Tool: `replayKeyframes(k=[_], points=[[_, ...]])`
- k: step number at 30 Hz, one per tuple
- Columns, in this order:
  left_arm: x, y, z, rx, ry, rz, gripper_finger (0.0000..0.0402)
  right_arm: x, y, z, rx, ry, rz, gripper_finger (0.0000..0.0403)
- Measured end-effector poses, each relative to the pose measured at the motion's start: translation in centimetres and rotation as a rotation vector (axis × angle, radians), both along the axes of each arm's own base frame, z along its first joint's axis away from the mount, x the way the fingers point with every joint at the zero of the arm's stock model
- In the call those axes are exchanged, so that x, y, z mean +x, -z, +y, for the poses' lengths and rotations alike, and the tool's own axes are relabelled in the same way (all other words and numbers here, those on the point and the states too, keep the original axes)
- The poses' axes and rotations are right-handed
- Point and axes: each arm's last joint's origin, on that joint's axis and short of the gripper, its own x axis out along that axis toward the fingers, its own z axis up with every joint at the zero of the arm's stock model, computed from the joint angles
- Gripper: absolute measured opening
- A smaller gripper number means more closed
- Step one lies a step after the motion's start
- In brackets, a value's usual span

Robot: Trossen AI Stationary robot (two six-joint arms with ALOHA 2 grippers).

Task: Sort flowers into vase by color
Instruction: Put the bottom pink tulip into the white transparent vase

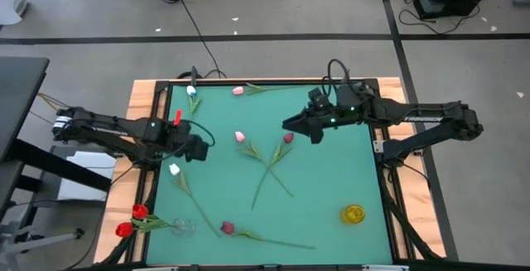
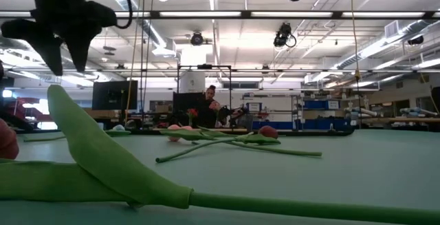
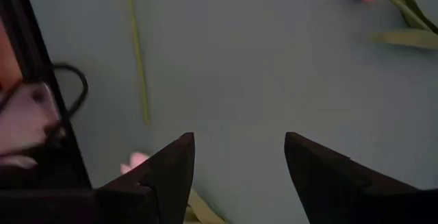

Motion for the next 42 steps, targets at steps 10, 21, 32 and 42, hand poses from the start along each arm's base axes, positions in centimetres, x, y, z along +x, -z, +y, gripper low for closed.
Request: replayKeyframes(k=[10, 21, 32, 42], points=[[0.3, 0.9, -3.6, -0.042, -0.043, 0.008, 0.0231, -2.7, -2.3, -0.4, -0.035, 0.136, -0.099, 0.014], [3.3, 2.7, -6.5, -0.032, 0.214, -0.046, 0.0231, -4.6, -3.7, -0.1, -0.075, 0.113, -0.166, 0.014], [9.9, 4.8, -2.6, -0.022, -0.037, -0.292, 0.0231, -3.8, -3.0, -0.5, 0.027, 0.22, -0.126, 0.0135], [14.8, 8.0, 2.1, -0.08, -0.28, -0.469, 0.0231, -3.9, -2.9, -1.3, 0.098, 0.287, -0.119, 0.0118]])
